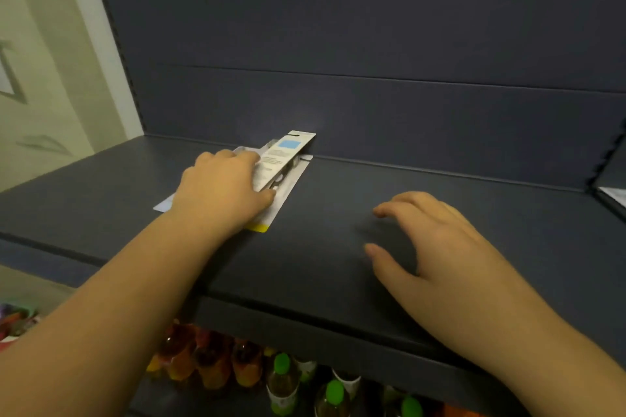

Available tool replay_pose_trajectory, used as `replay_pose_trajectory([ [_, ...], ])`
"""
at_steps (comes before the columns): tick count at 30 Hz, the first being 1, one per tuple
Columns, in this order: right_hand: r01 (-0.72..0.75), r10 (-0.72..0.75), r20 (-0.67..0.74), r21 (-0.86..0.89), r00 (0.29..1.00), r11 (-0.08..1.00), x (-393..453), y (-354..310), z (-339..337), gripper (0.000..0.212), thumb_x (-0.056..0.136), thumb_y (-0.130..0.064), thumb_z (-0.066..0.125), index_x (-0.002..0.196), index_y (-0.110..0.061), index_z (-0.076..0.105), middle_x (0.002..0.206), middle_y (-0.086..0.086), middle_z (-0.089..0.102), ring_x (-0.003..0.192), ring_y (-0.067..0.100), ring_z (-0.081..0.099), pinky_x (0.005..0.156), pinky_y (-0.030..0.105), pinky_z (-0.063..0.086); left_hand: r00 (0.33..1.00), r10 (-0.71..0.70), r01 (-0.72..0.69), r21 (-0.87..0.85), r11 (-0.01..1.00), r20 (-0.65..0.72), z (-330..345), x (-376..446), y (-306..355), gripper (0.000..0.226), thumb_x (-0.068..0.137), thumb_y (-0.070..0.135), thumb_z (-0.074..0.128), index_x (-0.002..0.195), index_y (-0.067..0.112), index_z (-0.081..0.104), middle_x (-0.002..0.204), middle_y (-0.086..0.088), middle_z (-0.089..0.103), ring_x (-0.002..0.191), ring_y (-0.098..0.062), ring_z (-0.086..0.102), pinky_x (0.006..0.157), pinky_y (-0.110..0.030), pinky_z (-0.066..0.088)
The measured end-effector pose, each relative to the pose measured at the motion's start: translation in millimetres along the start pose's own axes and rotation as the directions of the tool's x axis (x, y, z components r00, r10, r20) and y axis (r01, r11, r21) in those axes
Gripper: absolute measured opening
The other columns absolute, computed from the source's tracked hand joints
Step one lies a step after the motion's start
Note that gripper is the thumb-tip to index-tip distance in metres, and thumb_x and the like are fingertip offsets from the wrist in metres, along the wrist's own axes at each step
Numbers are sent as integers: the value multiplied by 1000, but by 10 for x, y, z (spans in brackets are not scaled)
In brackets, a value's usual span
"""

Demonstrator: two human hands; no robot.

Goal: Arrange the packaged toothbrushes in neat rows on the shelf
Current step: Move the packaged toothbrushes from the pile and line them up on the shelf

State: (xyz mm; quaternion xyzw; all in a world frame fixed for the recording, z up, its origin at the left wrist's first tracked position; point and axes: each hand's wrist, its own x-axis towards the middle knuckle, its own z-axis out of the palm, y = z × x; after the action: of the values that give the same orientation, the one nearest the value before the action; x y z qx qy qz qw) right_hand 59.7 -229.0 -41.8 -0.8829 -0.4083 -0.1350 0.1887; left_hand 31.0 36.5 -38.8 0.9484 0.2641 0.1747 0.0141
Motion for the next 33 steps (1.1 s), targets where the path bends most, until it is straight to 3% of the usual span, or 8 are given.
replay_pose_trajectory([
  [4,-44,44,-24,-33,999,998,63,-98,89,49,89,-60,41,134,-40,45,126,-30,38,121,-5,36,92,14,29,998,58,-58,-98,993,-7,-1,73,-108,35,89,46,49,118,29,61,113,-2,61,104,-30,53,76,-34,39],
  [7,-61,60,-27,-52,998,997,105,-212,139,48,88,-60,41,132,-40,46,125,-30,39,121,-4,37,94,16,31,997,64,-70,-198,978,-37,-60,142,-237,26,95,34,42,110,32,62,95,1,65,83,-23,59,68,-34,44],
  [12,-82,80,-43,-50,996,995,226,-395,222,47,88,-58,43,131,-40,49,124,-29,41,120,-4,39,96,18,33,952,-1,-92,-287,953,-307,-104,141,-502,22,97,28,39,101,23,60,85,0,63,75,-23,55,62,-35,41],
  [15,-89,86,-45,-58,995,994,338,-516,308,48,88,-59,43,131,-39,49,125,-27,43,120,-1,40,96,20,35,932,-192,-60,-652,756,-308,-44,27,-613,21,99,31,40,105,29,59,91,10,63,79,-13,60,62,-32,44],
  [18,-82,82,-12,-62,997,995,500,-671,379,47,90,-58,44,133,-39,48,127,-25,45,122,1,42,95,21,37,950,-286,-21,-941,336,-123,26,-53,-655,25,101,27,43,121,38,54,106,16,63,81,-15,70,58,-34,58],
  [20,-69,71,24,-71,997,995,650,-793,409,46,92,-56,45,134,-38,47,129,-21,47,122,5,45,95,23,39,962,-275,42,-984,173,-7,33,-72,-670,32,103,23,41,126,43,50,112,15,62,74,-17,73,55,-37,60],
  [28,18,15,196,-162,980,987,1349,-1228,703,66,84,-68,53,135,-27,49,134,-2,49,122,20,47,96,37,45,945,-314,92,-996,-16,93,-1,-10,-833,21,97,30,55,112,21,67,99,0,73,69,-16,73,47,-24,55],
  [33,21,38,226,-253,973,967,1556,-1390,961,89,71,-88,46,141,-33,41,134,4,48,119,26,46,93,40,41,944,-317,103,-995,8,95,27,10,-888,27,90,25,67,117,22,65,84,8,71,68,-17,73,53,-34,60],
])
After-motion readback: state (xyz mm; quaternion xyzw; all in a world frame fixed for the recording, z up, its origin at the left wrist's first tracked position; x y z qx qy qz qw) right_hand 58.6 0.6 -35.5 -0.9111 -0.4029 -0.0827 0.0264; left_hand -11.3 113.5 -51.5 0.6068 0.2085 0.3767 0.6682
